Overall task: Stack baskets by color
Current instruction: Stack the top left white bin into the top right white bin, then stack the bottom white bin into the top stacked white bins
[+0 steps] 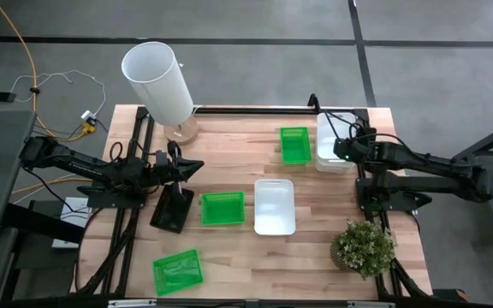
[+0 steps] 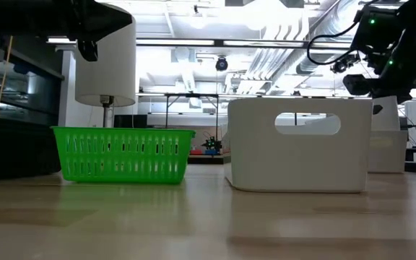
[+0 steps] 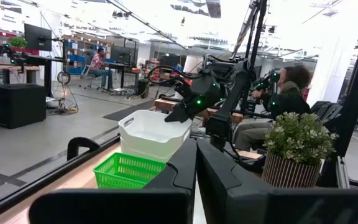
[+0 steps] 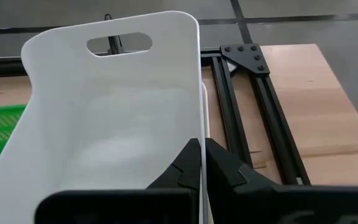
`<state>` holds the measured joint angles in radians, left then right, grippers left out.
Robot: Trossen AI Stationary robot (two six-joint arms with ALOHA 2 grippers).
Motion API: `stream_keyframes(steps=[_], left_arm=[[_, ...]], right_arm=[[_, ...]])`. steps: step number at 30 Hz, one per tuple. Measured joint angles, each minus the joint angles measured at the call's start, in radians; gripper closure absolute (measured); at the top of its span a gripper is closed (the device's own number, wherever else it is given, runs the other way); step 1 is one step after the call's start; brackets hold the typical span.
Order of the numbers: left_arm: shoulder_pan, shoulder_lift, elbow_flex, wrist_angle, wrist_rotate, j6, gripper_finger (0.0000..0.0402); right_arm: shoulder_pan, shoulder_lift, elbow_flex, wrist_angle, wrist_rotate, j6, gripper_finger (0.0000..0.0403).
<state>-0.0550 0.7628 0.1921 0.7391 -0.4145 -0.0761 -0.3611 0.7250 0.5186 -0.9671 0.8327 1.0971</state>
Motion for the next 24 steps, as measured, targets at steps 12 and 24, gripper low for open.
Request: stream_keyframes(steps=[12,24], left_arm=[[0.000,0.000,0.000,0.000,0.000,0.000,0.0401],[0.000,0.000,0.000,-0.002,0.000,0.000,0.0401]], right_arm=[[0.000,-0.002,0.001,0.001,0.007,-0.020,0.0299],[0.052,-0.041,0.143,0.107,0.004,-0.251,0.0156]])
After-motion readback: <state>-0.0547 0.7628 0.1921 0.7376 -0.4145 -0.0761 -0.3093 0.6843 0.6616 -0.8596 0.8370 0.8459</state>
